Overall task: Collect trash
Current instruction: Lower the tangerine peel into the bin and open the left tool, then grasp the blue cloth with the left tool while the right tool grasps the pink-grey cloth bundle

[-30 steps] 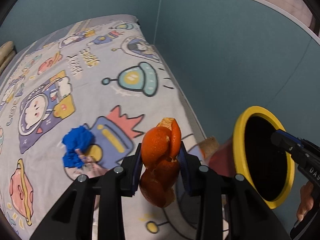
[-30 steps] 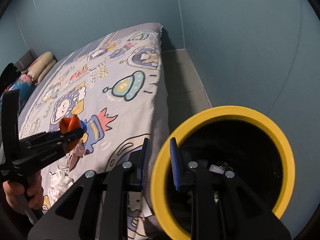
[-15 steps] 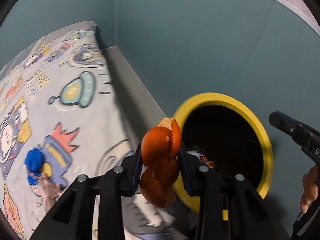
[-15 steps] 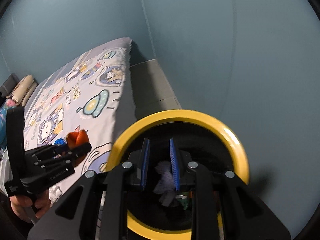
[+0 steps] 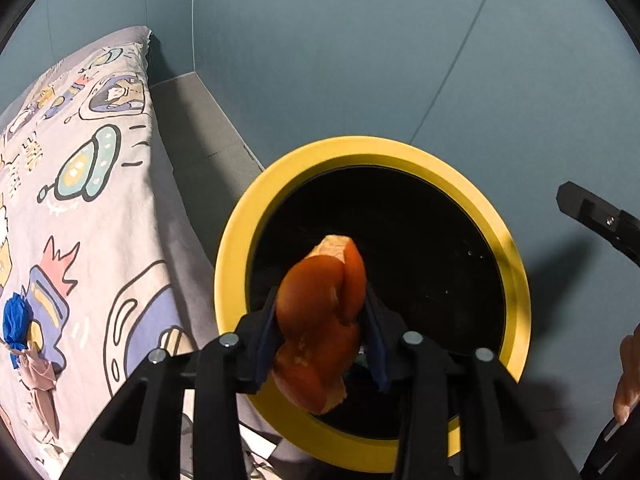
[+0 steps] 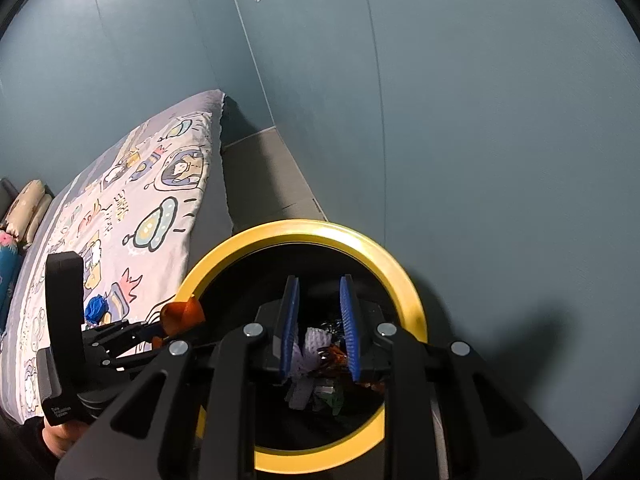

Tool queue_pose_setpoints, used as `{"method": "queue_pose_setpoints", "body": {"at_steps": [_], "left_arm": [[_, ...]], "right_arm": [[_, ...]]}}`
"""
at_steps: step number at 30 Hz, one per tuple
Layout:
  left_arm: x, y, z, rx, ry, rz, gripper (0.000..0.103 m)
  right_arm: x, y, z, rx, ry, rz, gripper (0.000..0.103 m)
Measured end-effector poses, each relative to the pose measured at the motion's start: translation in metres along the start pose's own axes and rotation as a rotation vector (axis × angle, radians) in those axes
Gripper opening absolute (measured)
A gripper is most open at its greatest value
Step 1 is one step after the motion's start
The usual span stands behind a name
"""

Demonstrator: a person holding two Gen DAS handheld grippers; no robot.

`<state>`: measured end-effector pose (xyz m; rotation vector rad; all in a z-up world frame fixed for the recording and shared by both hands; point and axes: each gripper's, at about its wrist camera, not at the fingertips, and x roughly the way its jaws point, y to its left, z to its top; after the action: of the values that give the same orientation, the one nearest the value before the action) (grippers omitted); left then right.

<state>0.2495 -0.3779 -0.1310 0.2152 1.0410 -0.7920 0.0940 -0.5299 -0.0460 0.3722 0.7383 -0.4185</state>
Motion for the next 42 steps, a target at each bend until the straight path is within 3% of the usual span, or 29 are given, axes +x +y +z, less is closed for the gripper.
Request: {"method": "queue_pose_setpoints", "body": {"at_steps": [4,6,8,14,30,35,42], "left_arm": [[-0.014,0.003,0.002,-0.014,-0.045,0.007,0.068],[-0.023,0.006,0.004,-0.018,-0.070,0.003,0.071],[-0.032,0.013,0.006,-0.024,-0.092,0.010,0.077],[-0.058,0.056,0.010,-0.073,-0.131,0.065,0.077],[-0.114,0.246,-0.021,-0.300,-0.145,0.342,0.078],[-0.118,0.294,-0.042,-0.366,-0.122,0.384,0.078],[-0.105,0.329,-0.062,-0.412,-0.081,0.379,0.078]], "right_arm": [[-0.001,0.000,0.000,0.001,-0.001,0.000,0.021],[-0.002,0.004,0.000,-0.003,-0.003,0.004,0.023],[-0.001,0.015,0.000,-0.017,-0.002,0.020,0.031],[-0.002,0.056,-0.001,-0.093,0.002,0.073,0.039],[0.026,0.215,-0.028,-0.325,0.090,0.277,0.045],[0.042,0.258,-0.046,-0.378,0.139,0.327,0.045],[0.062,0.300,-0.069,-0.433,0.202,0.371,0.045]]}}
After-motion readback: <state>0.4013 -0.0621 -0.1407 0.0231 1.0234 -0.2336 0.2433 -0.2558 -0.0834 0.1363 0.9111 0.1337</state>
